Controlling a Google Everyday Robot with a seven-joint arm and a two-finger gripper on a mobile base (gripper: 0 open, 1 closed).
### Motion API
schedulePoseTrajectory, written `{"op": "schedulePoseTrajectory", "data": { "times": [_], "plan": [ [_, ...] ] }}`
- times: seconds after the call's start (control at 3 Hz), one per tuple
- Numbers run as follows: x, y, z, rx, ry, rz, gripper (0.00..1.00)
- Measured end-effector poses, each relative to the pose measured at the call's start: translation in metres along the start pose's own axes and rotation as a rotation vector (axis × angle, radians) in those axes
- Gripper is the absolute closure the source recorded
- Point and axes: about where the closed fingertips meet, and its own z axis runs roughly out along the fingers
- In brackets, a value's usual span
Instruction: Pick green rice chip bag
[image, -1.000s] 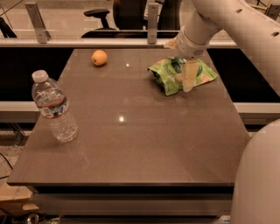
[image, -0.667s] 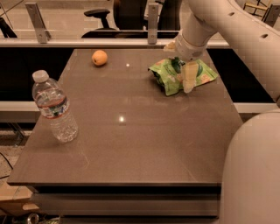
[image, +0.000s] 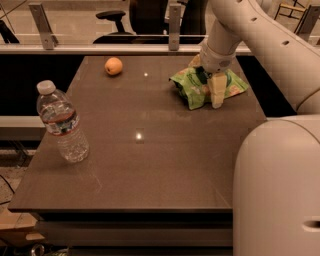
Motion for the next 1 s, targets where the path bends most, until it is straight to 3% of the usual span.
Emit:
{"op": "schedulePoseTrajectory", "data": {
  "times": [1.0],
  "plan": [
    [-0.0012, -0.0017, -0.0058, -0.005, -0.002, 0.001, 0.88]
  ]
}}
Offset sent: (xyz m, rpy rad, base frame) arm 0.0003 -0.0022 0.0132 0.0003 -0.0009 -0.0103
